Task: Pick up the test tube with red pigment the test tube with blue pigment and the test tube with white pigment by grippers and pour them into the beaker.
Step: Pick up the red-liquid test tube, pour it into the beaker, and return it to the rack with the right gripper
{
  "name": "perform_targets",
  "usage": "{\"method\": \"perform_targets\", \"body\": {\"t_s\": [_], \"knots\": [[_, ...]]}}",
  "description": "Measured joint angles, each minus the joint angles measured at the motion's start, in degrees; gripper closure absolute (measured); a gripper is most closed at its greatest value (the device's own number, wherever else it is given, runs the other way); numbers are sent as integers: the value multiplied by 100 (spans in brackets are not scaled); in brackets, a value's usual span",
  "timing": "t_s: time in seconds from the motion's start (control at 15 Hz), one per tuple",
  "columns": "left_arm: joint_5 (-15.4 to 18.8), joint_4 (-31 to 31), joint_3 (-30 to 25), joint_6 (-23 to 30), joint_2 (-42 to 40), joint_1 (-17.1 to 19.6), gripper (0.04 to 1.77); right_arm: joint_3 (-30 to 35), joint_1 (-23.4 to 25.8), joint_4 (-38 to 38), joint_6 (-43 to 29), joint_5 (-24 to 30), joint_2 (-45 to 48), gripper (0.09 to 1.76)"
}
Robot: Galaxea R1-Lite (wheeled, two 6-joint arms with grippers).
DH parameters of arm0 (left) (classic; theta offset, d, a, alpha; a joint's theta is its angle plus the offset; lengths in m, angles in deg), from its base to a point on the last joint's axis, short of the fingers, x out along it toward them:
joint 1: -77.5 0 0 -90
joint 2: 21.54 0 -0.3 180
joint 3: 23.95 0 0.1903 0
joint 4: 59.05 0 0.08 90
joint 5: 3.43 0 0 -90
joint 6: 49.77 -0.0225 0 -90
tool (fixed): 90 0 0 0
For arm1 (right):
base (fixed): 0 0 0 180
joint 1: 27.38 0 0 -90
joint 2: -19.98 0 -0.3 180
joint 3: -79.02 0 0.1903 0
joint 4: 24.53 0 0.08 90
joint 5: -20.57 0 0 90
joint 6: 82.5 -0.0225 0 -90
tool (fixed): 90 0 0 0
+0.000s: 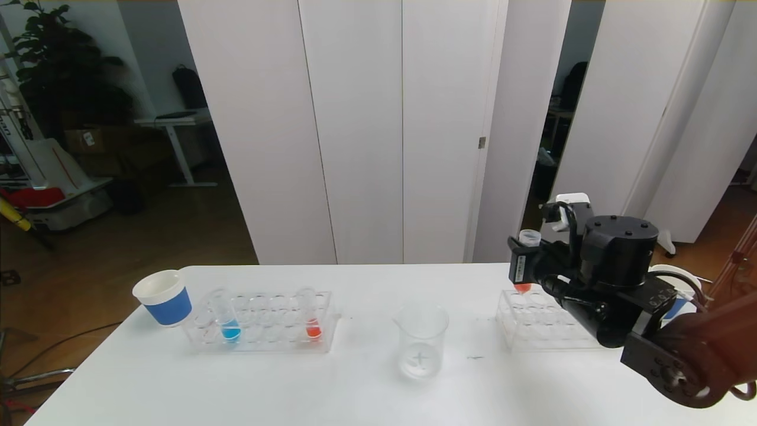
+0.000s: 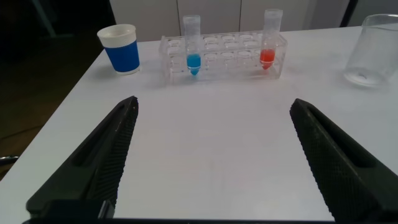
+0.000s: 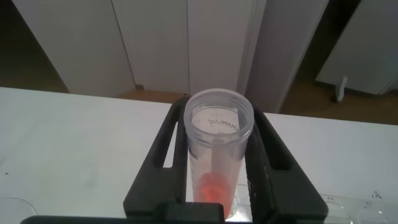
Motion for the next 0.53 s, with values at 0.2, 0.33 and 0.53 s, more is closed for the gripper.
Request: {"method": "perform_targets", "body": {"t_s": [0.2, 0.33, 0.53], "knots": [[0, 0, 0, 0, 0, 0, 7, -802, 85, 798, -1, 471, 107, 124], [-1, 0, 0, 0, 0, 0, 7, -1403, 221, 1325, -6, 1157, 101, 124], [0, 0, 0, 0, 0, 0, 7, -2197, 361, 1948, -4, 2049, -20, 124]]}}
